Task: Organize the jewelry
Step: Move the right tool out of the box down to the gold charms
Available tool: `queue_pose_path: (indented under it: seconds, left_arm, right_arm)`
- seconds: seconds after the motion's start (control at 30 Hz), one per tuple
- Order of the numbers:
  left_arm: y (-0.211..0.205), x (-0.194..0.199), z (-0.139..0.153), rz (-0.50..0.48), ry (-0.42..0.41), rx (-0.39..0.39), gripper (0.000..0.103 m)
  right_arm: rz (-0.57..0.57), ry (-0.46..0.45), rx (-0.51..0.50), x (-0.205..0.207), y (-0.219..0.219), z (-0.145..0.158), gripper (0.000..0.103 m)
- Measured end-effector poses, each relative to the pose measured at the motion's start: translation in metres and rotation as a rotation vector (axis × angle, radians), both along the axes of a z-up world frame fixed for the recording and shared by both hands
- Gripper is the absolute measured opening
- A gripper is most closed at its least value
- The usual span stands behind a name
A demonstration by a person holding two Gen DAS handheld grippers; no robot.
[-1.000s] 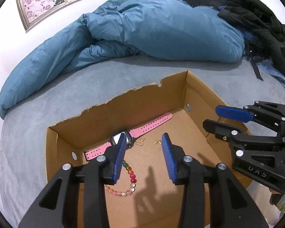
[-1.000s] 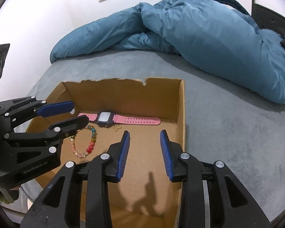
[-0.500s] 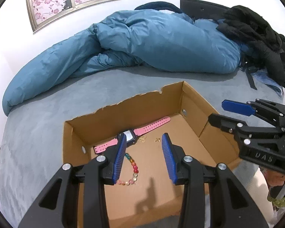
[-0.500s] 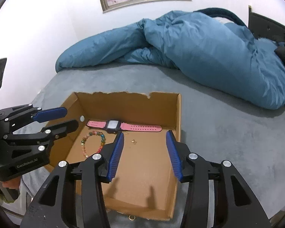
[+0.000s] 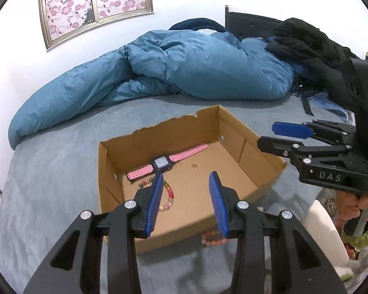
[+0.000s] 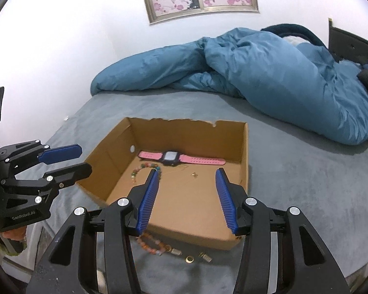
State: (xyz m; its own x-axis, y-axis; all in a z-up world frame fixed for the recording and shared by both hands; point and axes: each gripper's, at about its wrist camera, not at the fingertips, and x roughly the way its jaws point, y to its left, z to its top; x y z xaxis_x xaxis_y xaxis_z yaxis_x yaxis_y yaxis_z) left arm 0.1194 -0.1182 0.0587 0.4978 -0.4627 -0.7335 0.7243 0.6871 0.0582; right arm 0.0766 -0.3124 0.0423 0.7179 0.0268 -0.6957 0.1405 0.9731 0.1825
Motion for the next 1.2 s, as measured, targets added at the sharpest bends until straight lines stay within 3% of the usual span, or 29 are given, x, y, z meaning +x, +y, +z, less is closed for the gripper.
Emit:
queue_pose_path:
  seconds: [0.23,0.5,0.73,0.87,1.07,1.2]
  left_arm:
    - [0.019,-0.027,-0.002,-0.020,-0.008,-0.012,0.037]
    - [0.032,-0.048,-0.024,-0.055,0.022,-0.018,0.037]
    - [0.038,-0.053,-0.060,-0.062,0.090,-0.013,0.037]
    - [0.035,-0.057,-0.078,-0.079,0.089,0.007,0.037]
    - [0.023,-0.064,-0.103,-0.168,0.086,0.019,0.037]
    - [0.006,-0.060,-0.119,-0.241,0.128,0.017,0.037]
  right_arm:
    - [0.084,-0.034,-0.002,-0.023,0.022,0.002,0.046]
    - [0.144,-0.026,-0.024,-0.055,0.024,-0.014,0.046]
    - [0.143,0.036,-0.028,-0.074,0.020,-0.039,0.046]
    - [0.140,0.071,-0.024,-0.079,0.019,-0.054,0.046]
    - [0.140,0.131,-0.022,-0.080,0.019,-0.077,0.046]
    - [0.125,0.158,-0.003,-0.074,0.014,-0.088,0.046]
